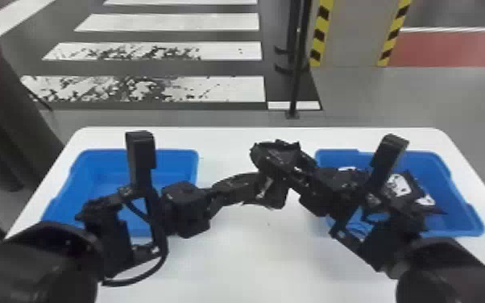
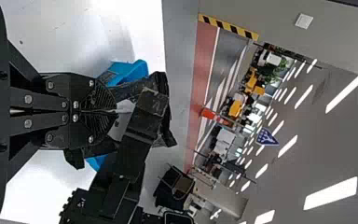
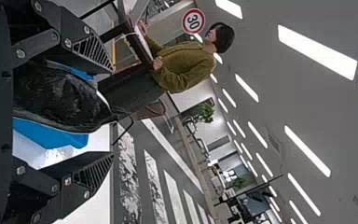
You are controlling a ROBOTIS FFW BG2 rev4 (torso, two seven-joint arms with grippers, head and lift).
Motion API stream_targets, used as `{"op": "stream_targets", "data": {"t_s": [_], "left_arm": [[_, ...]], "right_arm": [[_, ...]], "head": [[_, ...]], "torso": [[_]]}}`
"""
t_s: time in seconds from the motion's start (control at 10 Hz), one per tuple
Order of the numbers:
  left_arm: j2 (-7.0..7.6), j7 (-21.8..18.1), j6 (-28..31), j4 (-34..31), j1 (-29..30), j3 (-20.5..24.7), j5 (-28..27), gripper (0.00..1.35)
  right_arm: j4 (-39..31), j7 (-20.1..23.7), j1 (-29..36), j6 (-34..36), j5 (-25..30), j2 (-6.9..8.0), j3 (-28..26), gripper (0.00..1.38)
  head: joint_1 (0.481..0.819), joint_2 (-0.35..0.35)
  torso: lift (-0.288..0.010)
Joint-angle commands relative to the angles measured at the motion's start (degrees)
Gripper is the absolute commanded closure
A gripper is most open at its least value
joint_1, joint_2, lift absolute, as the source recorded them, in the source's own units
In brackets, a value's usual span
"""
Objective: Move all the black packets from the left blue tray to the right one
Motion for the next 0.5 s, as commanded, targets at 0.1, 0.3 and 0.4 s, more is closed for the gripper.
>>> {"op": "stream_targets", "data": {"t_s": [0.1,0.3,0.4], "left_arm": [[-0.09,0.0,-0.1,0.0,0.3,0.4,0.2,1.21],[-0.26,0.1,-0.8,0.0,0.3,1.1,0.3,1.21],[-0.35,0.2,-1.2,0.0,0.5,1.8,0.7,1.19]], "right_arm": [[-0.3,0.0,0.6,-1.5,0.3,0.10,0.0,1.28],[-0.6,0.6,1.2,-0.5,-1.1,0.19,0.2,1.28],[-0.9,0.8,1.4,-0.5,-2.3,0.28,0.4,1.28]], "head": [[0.695,0.019],[0.695,0.023],[0.695,0.030]], "torso": [[-0.140],[-0.140],[-0.140]]}}
